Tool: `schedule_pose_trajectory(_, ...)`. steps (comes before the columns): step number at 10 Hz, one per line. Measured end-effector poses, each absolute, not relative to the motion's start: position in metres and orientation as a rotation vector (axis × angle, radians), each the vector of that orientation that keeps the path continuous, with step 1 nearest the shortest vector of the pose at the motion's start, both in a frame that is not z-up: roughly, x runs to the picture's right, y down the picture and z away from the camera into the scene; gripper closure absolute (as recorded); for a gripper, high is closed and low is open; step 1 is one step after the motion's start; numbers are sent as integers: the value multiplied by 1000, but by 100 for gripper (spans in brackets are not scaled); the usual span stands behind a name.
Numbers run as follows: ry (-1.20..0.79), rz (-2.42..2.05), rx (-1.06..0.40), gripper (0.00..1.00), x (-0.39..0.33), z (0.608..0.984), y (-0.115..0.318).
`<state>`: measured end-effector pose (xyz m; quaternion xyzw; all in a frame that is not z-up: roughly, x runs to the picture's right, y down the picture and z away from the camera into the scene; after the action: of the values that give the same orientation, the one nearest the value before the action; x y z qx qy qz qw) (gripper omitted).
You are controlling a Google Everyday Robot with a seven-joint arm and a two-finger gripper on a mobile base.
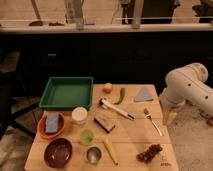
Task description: Wipe purple bowl with eraser
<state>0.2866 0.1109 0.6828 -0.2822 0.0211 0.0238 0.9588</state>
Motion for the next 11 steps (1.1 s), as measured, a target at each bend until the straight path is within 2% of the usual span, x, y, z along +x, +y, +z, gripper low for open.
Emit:
schedule_pose_trajectory(6, 50, 138, -559, 20, 285, 684, 109)
schedule_pose_trajectory(11, -28, 368, -586, 20, 244, 700, 122)
